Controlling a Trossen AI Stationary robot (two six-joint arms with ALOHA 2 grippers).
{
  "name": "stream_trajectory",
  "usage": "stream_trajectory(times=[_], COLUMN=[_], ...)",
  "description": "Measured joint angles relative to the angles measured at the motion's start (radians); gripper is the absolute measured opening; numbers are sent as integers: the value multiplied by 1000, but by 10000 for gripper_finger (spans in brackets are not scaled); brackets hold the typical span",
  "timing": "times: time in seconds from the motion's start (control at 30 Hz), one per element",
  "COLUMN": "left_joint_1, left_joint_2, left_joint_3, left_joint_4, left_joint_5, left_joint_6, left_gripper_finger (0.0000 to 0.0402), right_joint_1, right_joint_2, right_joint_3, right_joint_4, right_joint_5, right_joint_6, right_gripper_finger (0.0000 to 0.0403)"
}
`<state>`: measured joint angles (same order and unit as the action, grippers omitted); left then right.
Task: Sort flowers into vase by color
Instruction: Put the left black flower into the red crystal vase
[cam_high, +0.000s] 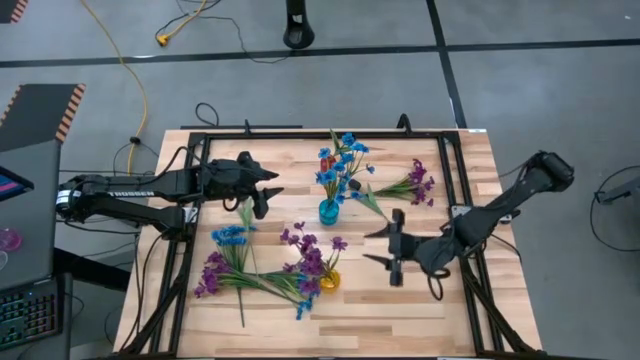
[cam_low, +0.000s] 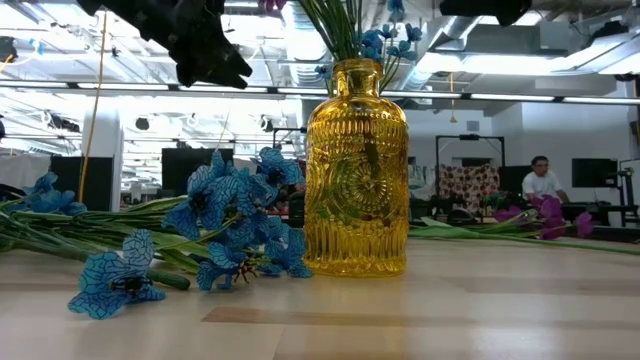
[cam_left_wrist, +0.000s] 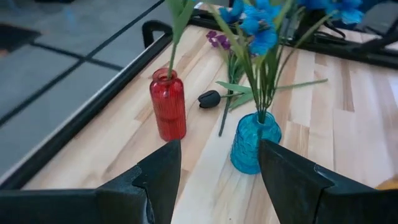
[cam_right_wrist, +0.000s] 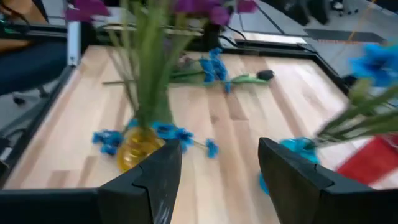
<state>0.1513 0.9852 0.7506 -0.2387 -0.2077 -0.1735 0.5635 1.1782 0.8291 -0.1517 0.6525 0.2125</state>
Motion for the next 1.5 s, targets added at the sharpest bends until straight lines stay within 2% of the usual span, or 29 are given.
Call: stream_trajectory(times=[0.2, 0.43, 0.67, 0.87, 1.03, 1.5], left_joint_1=[0, 20, 50, 50, 50, 49], left_joint_2=[0, 0, 0, 23, 89, 327], left_joint_3=[0, 0, 0, 0, 0, 0], left_joint_4=[-55, -238, -462, -587, -622, -647], left_joint_5=[-38, -52, -19, -9, -1, 219], left_joint_6=[-179, -435, -661, -793, -882, -1004], left_gripper_finger=[201, 201, 201, 201, 201, 201], right_joint_1=[-77, -165, -272, -377, -452, -525], right_joint_2=[-67, -60, -95, -107, -104, -104], right_joint_3=[0, -6, -176, -280, -296, -296], right_joint_4=[-200, -309, -151, -76, -70, -75], right_joint_5=[0, -5, -146, -166, -184, -184], right_joint_6=[0, -3, -57, -55, -18, -10], right_gripper_finger=[240, 240, 240, 240, 240, 240])
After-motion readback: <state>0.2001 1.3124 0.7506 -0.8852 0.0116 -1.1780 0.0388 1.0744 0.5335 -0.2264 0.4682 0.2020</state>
